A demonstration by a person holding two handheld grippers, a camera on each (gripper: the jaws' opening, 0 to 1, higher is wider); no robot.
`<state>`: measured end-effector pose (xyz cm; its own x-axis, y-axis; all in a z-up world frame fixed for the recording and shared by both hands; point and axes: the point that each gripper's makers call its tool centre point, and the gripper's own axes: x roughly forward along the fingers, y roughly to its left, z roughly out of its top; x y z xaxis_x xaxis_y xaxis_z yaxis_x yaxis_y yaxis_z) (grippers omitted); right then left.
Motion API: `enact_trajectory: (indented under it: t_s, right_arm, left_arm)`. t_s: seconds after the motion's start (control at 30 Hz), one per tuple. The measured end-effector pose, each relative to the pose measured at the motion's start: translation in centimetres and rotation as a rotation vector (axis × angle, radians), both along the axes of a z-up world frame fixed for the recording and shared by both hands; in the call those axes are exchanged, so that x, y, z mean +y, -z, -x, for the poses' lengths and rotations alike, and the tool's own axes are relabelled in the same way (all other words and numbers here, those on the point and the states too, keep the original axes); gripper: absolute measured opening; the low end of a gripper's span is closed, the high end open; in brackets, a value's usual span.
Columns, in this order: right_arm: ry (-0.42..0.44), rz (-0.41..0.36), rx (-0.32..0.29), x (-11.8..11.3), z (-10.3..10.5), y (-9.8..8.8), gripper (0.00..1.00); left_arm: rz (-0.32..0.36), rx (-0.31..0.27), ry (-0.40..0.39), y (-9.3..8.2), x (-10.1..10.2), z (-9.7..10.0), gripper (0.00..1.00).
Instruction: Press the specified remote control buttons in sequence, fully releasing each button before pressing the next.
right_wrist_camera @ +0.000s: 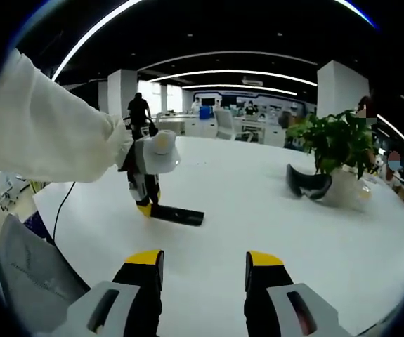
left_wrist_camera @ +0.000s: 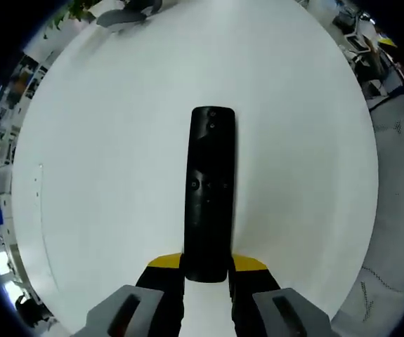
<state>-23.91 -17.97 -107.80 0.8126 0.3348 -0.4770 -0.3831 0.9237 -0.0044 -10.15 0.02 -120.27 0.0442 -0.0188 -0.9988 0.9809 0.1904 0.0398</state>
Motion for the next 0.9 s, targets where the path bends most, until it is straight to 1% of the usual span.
enact_trajectory:
  t_s: [0.13, 0.23, 0.33, 0.4, 0.57, 0.67, 0.9]
  right_arm:
    - [-0.001, 0.003, -0.005, 0.0, 0.0, -0.1, 0.45]
    - [-0.005, 0.004, -0.003, 0.1, 0.0, 0.0, 0.44]
    - [-0.007, 0.008, -0.004, 0.1, 0.1, 0.0, 0.44]
    - [-0.009, 0.008, -0.003, 0.2, 0.1, 0.0, 0.44]
    - [-0.019, 0.016, -0.002, 0.4, 0.2, 0.1, 0.43]
    - [-0.019, 0.017, -0.001, 0.4, 0.2, 0.2, 0.43]
    - [-0.027, 0.022, 0.000, 0.5, 0.2, 0.2, 0.42]
  left_arm:
    - [0.002, 0.000, -0.006, 0.0, -0.1, 0.9, 0.23]
    - [-0.006, 0.002, 0.035, 0.0, -0.1, 2.1, 0.23]
    - [0.002, 0.001, 0.045, 0.0, -0.1, 2.8, 0.23]
    - [0.007, 0.003, 0.025, 0.0, -0.1, 2.9, 0.23]
    - [0.016, 0.001, 0.011, 0.0, -0.1, 3.5, 0.23]
    - [0.006, -0.001, -0.011, 0.0, -0.1, 3.9, 0.23]
    - [0.020, -0.001, -0.021, 0.0, -0.1, 4.7, 0.23]
